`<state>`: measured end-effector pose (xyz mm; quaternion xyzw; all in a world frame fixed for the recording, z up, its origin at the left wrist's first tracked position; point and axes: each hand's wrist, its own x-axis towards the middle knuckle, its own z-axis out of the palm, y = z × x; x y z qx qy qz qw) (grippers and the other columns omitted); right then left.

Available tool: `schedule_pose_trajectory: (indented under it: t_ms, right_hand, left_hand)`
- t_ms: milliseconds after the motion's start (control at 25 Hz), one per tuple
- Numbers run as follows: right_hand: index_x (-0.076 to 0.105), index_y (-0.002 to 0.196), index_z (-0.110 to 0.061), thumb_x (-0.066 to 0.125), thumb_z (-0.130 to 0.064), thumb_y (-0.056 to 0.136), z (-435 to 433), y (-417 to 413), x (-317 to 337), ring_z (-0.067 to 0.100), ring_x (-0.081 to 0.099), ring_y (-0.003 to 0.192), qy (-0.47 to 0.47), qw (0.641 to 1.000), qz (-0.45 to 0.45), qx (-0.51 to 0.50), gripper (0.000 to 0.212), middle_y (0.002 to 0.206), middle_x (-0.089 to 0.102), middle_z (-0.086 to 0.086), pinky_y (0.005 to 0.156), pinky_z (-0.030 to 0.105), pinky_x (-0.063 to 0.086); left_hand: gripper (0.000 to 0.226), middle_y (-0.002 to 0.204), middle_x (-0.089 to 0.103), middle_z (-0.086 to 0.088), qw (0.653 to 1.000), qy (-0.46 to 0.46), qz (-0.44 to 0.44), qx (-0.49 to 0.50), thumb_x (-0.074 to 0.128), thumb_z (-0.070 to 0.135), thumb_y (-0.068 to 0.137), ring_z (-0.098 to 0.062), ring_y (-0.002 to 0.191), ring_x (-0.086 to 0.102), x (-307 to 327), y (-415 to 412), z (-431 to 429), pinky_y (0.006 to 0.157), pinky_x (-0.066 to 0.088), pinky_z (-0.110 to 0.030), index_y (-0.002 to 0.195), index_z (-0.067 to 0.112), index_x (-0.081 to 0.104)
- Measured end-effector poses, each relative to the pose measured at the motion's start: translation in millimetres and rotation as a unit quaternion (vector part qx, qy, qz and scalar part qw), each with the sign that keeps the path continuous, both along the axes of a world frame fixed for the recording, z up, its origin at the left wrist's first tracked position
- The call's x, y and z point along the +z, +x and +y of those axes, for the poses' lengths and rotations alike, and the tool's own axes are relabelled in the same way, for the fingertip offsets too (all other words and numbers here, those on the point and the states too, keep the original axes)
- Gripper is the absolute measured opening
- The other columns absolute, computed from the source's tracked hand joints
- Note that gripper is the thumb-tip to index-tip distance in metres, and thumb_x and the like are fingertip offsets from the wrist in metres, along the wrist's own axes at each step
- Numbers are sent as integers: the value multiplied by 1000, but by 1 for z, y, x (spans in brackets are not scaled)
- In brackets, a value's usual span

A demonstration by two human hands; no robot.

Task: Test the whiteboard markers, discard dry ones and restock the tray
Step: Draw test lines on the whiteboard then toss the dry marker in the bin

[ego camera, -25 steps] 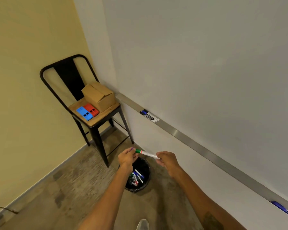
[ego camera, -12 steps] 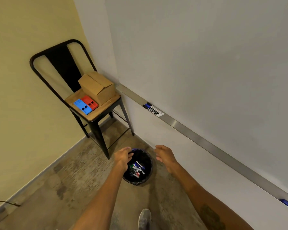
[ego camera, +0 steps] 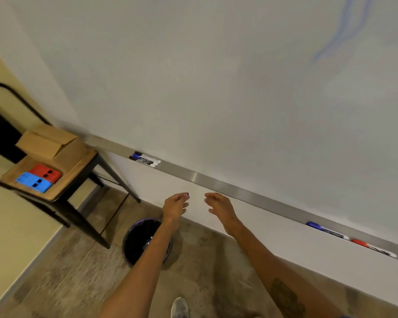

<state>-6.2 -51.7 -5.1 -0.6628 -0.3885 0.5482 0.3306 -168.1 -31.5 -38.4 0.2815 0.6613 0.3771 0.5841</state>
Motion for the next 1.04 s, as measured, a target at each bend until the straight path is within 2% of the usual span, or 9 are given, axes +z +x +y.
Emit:
schedule_pose_trajectory:
  t_ms: [200,360,440,600,720,800,920,1040]
  right_hand:
    - [70,116,-16,62,-19,94,-34,126,6,14,64,103,19,995,17,-96,23,111,68,-2,94,35,55]
    - [67,119,-12,60,-18,96,-67,241,5,21,63,105,23,984,3,-179,24,114,66,4,97,39,54]
    - [67,120,-13,60,-16,96,-83,293,1,20,63,103,22,979,-11,-203,25,115,66,3,97,39,54]
    - [65,124,-13,58,-12,95,-114,378,-13,22,61,109,12,971,-67,-228,29,124,65,7,103,41,50]
    - [62,127,-7,52,-3,95,-136,419,-25,24,59,114,2,959,-140,-248,34,128,63,9,102,32,44]
    - [62,128,-6,49,-2,95,-143,436,-33,26,59,117,-9,952,-176,-249,36,129,63,9,102,32,43]
    - [62,129,-8,47,-3,96,-143,453,-43,27,59,117,-27,956,-180,-231,37,130,63,9,101,33,44]
    - [61,129,-9,48,-8,99,-139,458,-51,27,60,116,-32,960,-181,-211,34,129,64,10,97,31,44]
  left_hand:
    - [9,104,74,-4,997,5,-2,-75,66,19,94,-21,94,71,7,126,-14,83,56,-31,98,18,73]
    - [10,96,73,-5,990,-16,-3,-141,68,18,92,-20,85,69,8,238,-38,76,55,-30,99,14,74]
    - [16,94,73,-4,985,-16,4,-172,68,20,92,-19,84,69,6,286,-46,73,55,-29,104,11,75]
    - [9,97,71,-5,979,-16,27,-200,63,20,95,-23,97,68,5,360,-61,87,58,-35,100,17,71]
    - [9,99,68,-6,977,-29,41,-207,62,18,96,-25,97,66,2,401,-69,90,57,-37,102,18,68]
    - [11,99,68,-9,976,-40,59,-205,61,17,95,-25,92,65,-4,421,-71,91,57,-39,102,13,69]
    - [16,90,67,-12,973,-51,87,-209,59,15,93,-25,83,64,-9,444,-74,92,57,-41,79,17,66]
    - [17,89,69,-14,971,-62,107,-204,59,13,93,-27,79,65,-13,457,-76,90,58,-43,78,18,66]
